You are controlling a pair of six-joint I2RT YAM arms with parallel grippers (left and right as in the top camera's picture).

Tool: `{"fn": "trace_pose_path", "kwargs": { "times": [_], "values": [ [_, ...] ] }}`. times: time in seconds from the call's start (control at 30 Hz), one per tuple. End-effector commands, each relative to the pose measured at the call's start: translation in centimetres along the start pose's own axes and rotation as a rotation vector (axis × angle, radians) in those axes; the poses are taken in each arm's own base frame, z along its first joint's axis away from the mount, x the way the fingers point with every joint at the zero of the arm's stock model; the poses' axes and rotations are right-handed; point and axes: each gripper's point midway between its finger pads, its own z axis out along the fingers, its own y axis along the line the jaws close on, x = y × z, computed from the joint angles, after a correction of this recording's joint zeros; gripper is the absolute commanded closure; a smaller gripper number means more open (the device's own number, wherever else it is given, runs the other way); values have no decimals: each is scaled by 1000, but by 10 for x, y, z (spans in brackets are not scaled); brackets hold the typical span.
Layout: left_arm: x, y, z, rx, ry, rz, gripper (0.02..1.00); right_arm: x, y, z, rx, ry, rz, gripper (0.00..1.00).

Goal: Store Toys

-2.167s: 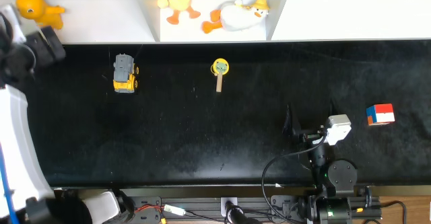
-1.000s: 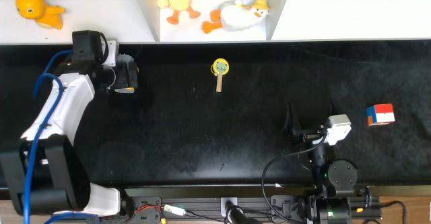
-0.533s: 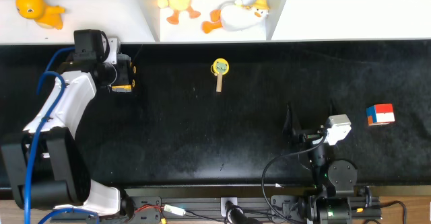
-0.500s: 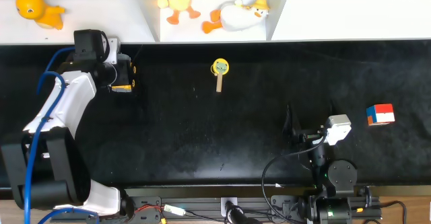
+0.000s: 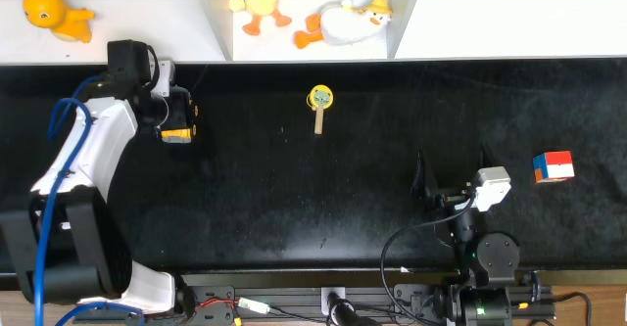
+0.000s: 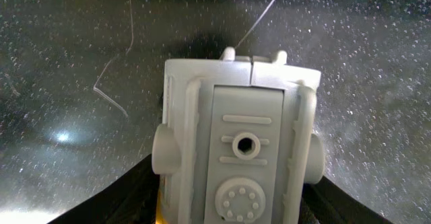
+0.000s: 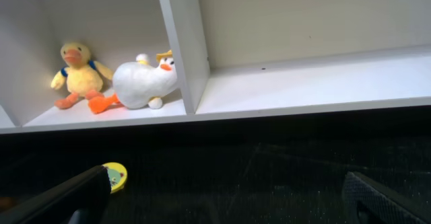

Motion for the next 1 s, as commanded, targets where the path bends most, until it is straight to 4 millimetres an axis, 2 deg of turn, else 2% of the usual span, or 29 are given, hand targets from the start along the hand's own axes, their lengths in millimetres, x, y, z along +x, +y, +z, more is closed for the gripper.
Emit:
{"fn": "trace_pose_path", "kwargs": {
  "times": [0.03,0.13,0.23,0.5,0.67,0.83,1.0],
  "values": [
    [-41,-4,-46,6,-151,-1,660,4,0,0,0,2,4,5],
    [-55,-3,-68,-9,-225,2,663,4,0,0,0,2,4,5],
    [-68,5,-82,-60,-292,-1,658,4,0,0,0,2,4,5],
    [-108,4,-97,-58,-465,4,645,4,0,0,0,2,4,5],
    [-123,2,-94,-48,-513,9,647,4,0,0,0,2,4,5],
    [-135,-9,-77,21,-526,26,660,4,0,0,0,3,4,5],
    [-147,-11,-69,33,-561,32,665,4,0,0,0,3,4,5]
  ]
}}
